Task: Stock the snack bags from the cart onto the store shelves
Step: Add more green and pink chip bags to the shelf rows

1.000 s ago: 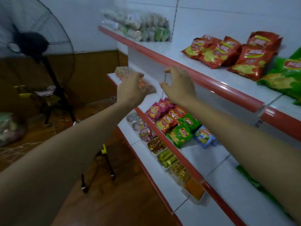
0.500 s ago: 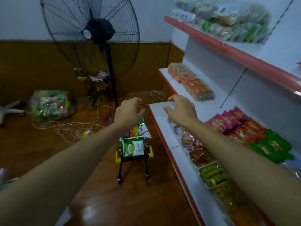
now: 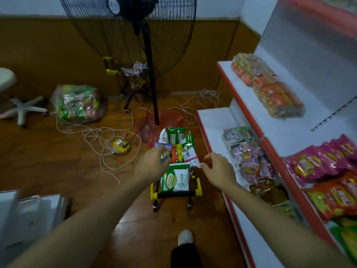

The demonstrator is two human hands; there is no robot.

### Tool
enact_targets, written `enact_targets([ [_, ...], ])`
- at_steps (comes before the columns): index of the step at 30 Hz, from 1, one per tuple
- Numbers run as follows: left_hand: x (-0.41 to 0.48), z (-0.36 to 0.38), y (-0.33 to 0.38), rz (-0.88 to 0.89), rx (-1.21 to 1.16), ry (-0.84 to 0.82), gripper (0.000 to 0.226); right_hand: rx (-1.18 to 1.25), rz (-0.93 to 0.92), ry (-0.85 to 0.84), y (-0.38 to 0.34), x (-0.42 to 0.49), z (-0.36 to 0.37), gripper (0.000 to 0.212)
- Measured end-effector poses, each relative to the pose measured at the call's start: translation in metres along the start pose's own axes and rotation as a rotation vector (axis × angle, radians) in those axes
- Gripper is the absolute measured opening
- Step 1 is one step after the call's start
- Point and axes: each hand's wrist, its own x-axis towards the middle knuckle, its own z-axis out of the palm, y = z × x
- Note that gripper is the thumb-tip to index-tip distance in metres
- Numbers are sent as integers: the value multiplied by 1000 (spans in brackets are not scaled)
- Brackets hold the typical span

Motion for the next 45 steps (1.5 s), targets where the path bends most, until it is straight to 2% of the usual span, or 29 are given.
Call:
enact_targets([
  [10, 64, 111, -77, -607, -454, -80, 39, 494, 464, -267, 69, 78, 101, 29],
  [15, 89, 157, -121, -753, -557, -151, 43, 598, 604, -343, 92, 104, 170, 41],
  [19, 111, 189, -152, -815, -616, -141, 47, 613, 646, -337, 92, 131, 211, 36],
  [22, 121, 213, -167, -828, -673, -167, 17, 672, 642, -359, 94, 146, 238, 33],
  [25, 126, 233, -174, -830, -817, -229, 23, 749, 656, -384, 98, 152, 261, 45],
  [27, 129, 241, -178, -807, -855, -267, 24, 789, 667, -364, 98, 152, 270, 37],
  [31, 139, 242, -186, -815, -870, -335, 41, 857, 644, -334, 101, 150, 272, 23],
  [34, 140, 237, -186, -827, -903, -401, 37, 884, 647, -313, 100, 145, 268, 27],
  [38, 140, 230, -177, -814, -992, -397, 21, 880, 698, -317, 97, 144, 265, 34],
  [40, 138, 226, -175, -819, -1038, -418, 22, 791, 706, -180, 100, 144, 262, 40],
  [43, 134, 218, -177, -807, -1051, -439, 35, 593, 617, 275, 104, 151, 241, 63],
  [45, 134, 212, -181, -793, -1072, -431, 45, 515, 538, 368, 102, 164, 222, 82],
])
